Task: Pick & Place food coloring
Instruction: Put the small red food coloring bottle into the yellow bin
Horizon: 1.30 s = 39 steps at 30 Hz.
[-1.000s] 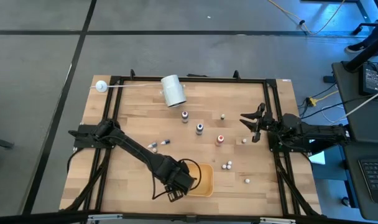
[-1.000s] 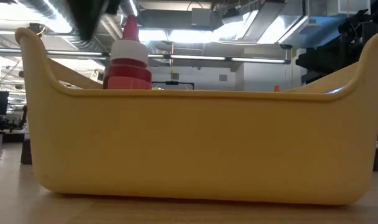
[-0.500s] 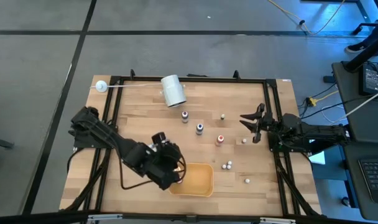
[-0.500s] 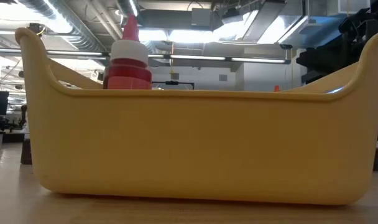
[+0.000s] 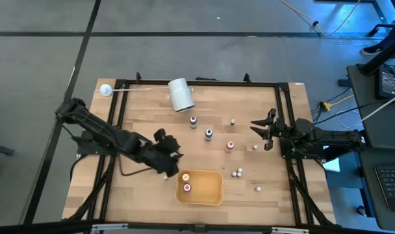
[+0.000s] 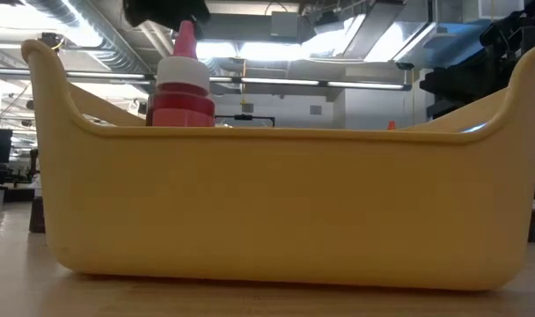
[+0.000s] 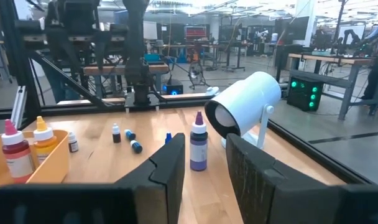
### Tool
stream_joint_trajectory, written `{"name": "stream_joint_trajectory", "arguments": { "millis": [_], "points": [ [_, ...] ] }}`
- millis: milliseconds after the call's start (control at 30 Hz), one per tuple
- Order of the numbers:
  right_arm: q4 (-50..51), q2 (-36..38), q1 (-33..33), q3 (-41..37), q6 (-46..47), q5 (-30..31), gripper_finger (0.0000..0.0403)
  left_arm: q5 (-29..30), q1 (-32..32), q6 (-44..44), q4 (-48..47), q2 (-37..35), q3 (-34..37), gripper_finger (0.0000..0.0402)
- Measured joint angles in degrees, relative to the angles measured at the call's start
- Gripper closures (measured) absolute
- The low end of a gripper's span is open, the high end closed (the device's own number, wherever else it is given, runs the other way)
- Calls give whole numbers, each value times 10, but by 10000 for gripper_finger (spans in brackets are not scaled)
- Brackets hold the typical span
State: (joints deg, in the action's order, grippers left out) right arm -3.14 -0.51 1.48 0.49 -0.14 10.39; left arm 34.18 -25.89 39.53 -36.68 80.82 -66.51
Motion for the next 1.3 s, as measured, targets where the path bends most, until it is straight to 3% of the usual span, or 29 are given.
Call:
{"name": "stream_joint_trajectory", "arguments": {
  "millis": [200, 333, 467, 600, 733, 933, 1100, 1200, 1300],
  "points": [
    [3, 0, 0, 0, 1, 0, 283, 27, -3, -65, 191, -109, 166, 235],
    [2, 0, 0, 0, 4, 3, 283, 88, -3, -116, 237, -155, 243, 236],
    [-2, 0, 0, 0, 40, -22, 283, 157, -2, -101, 235, -177, 283, 233],
    [-4, 0, 0, 0, 43, -45, 272, 156, -2, -92, 229, -178, 296, 235],
    [-17, 0, 0, 0, 12, -45, 234, 149, -2, -125, 226, -173, 301, 237],
    [-41, 0, 0, 0, 14, -45, 156, 97, -3, -99, 232, -173, 305, 233],
    [-51, 0, 0, 0, 19, -72, 122, 76, -3, -144, 267, -185, 305, 237],
    [-53, 0, -2, 0, 28, -74, 119, 2, 3, -187, 328, -211, 319, 236],
    [-66, -1, -13, 1, 28, -76, 119, -97, 15, -265, 464, -253, 370, 234]
  ]
}}
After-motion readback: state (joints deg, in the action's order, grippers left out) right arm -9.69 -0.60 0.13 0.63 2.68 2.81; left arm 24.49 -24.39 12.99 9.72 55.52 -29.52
